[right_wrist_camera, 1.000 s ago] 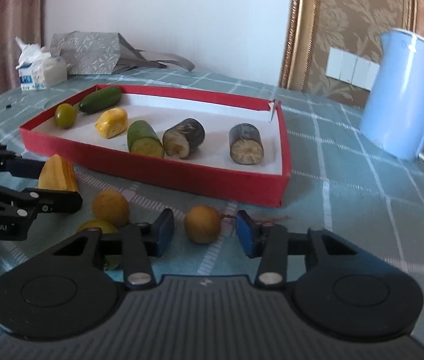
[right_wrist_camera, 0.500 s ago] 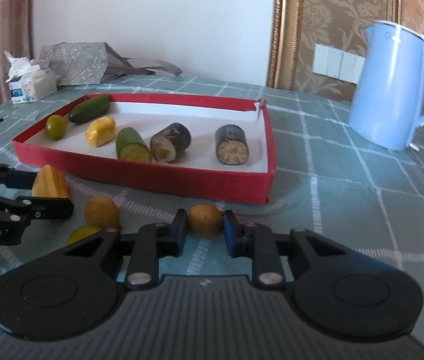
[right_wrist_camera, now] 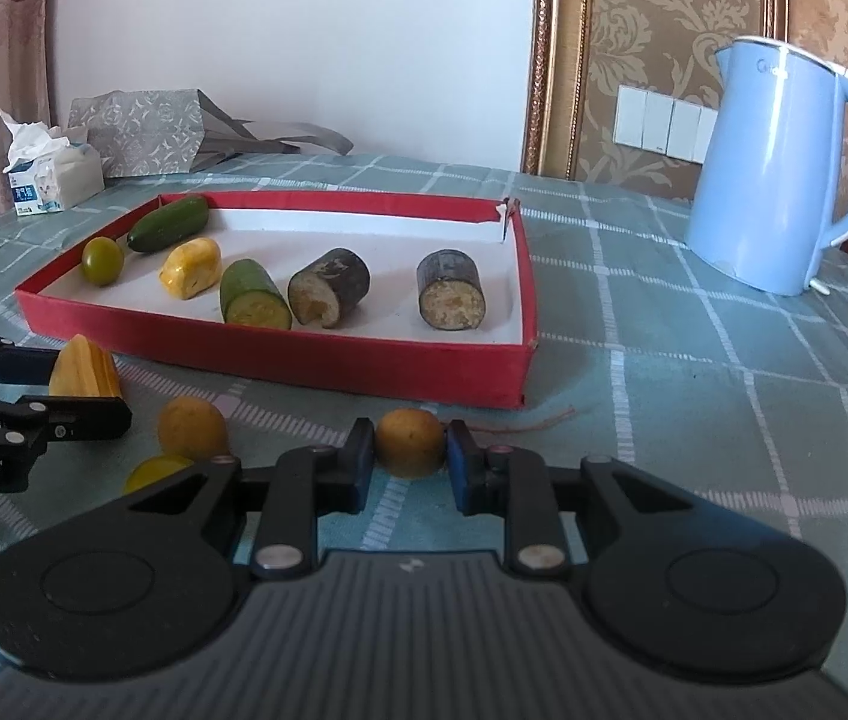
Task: Organize fruits
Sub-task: 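Drop the yellow chunk into the red box with the left gripper while the right holds the brown fruit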
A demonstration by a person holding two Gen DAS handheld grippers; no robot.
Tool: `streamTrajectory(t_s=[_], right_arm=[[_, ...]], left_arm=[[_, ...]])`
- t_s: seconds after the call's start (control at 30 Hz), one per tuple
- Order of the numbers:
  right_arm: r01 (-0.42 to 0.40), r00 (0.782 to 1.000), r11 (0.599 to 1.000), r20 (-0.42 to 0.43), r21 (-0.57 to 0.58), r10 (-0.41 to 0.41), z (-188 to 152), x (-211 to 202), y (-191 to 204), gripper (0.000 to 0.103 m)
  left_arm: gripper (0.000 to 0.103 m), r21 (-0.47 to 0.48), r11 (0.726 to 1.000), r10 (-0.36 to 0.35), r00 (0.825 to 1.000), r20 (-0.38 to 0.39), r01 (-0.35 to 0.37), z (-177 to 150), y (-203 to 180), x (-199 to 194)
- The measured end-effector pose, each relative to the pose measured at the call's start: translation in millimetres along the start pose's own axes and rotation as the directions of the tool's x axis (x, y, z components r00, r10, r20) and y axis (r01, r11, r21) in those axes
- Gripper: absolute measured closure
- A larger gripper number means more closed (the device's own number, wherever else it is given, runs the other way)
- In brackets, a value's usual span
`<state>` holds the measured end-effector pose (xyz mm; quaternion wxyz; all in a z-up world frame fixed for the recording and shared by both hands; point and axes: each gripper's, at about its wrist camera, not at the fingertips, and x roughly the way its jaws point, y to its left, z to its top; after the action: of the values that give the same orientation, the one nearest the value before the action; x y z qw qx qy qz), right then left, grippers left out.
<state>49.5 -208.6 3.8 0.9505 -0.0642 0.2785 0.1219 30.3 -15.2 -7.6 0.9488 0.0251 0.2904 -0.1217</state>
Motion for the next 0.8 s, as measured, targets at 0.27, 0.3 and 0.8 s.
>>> streamTrajectory(t_s=[0.27,0.3,0.8], right_arm=[[-0.002,1.000,1.000,-0.005,-0.001,0.002,0,0,0,0.079],[-0.004,1.000,1.000,-0.007,-0.003,0.004,0,0,0,0.079],[-0.008,1.000,1.000,-0.022,-0.008,0.008,1,1,1,0.079]], left_arm=[[0.054,-0.002,1.000,-0.001,1.000,0.025,0.001,0,1,-5],[0.054,-0.003,1.000,-0.002,1.000,0.027,0.002,0,2,-6],[0.054,-0.077,0.997,0.035,0.991,0.127,-0.025,38,26,-12]])
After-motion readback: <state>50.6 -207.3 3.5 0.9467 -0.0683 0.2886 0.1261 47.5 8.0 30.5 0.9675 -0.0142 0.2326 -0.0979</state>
